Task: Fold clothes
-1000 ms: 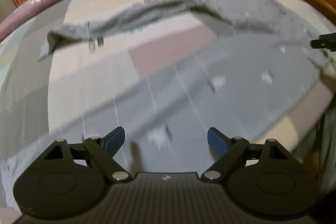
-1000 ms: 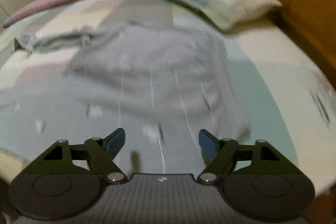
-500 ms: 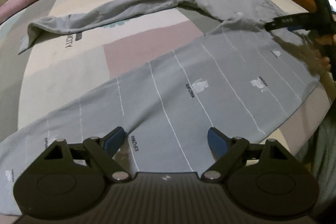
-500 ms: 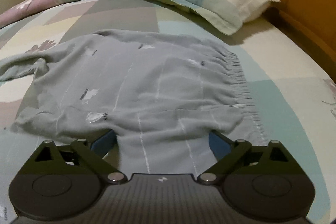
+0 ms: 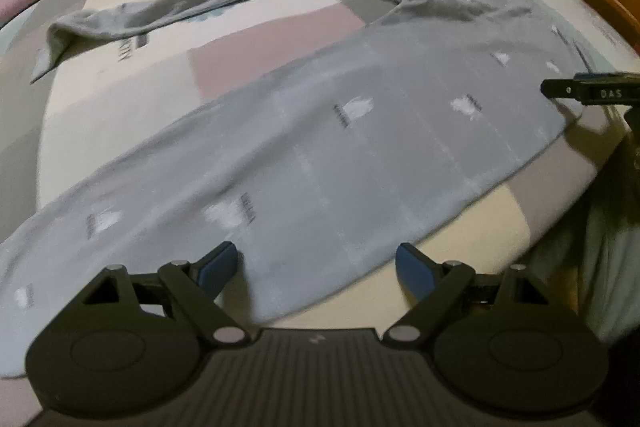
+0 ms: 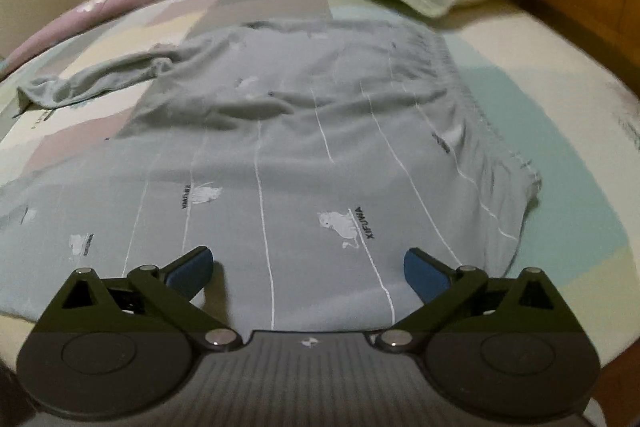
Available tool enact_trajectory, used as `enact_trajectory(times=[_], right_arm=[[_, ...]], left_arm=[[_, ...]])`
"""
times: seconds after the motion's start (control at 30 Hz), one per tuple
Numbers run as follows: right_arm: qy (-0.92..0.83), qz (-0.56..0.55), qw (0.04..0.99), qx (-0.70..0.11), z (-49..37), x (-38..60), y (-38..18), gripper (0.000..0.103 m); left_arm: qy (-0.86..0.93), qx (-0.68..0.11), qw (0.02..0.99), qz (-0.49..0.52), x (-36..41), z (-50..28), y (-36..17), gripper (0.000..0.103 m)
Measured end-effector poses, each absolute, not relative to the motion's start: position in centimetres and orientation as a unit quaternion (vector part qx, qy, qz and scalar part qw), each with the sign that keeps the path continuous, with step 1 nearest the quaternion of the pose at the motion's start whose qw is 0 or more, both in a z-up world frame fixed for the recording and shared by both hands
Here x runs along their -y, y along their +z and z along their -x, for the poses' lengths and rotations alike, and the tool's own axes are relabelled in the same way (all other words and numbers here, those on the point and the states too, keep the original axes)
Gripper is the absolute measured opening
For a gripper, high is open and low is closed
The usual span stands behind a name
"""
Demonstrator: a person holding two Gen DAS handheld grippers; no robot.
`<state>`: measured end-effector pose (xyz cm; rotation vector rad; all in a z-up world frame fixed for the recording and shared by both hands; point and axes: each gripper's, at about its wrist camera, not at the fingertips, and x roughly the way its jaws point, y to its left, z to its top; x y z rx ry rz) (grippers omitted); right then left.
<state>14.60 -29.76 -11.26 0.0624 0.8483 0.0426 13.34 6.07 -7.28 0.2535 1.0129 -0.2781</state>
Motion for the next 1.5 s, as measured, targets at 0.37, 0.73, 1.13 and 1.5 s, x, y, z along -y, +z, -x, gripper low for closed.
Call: enact_trajectory(times=[0.37, 0.73, 1.13, 1.5], right_arm=[[0.011, -0.018, 0.91, -0.414, -14.7, 29.0, -11.4, 0.103], [0.068, 0.024, 0.912, -0.404, -13.6, 24.1, -7.9, 0.103], [0.105, 0.058, 0.904, -0.411, -13.6, 19.6, -7.7, 0.103], [0.155, 0.097, 0.894, -0.41, -13.7, 15.5, -7.7, 0.103]], left_arm=[[-0.102, -0.509, 0.854, -0.007, -14.5, -15.0, -7.8, 0.086], [-0.056, -0.518, 0.834, 0.182, -26.5, -18.2, -9.6, 0.086], [0.001, -0.456, 0.881, 0.126, -29.4, -16.7, -6.7, 0.086], [-0.003, -0.427, 0.865, 0.263, -32.9, -8.0, -8.7, 0.086]])
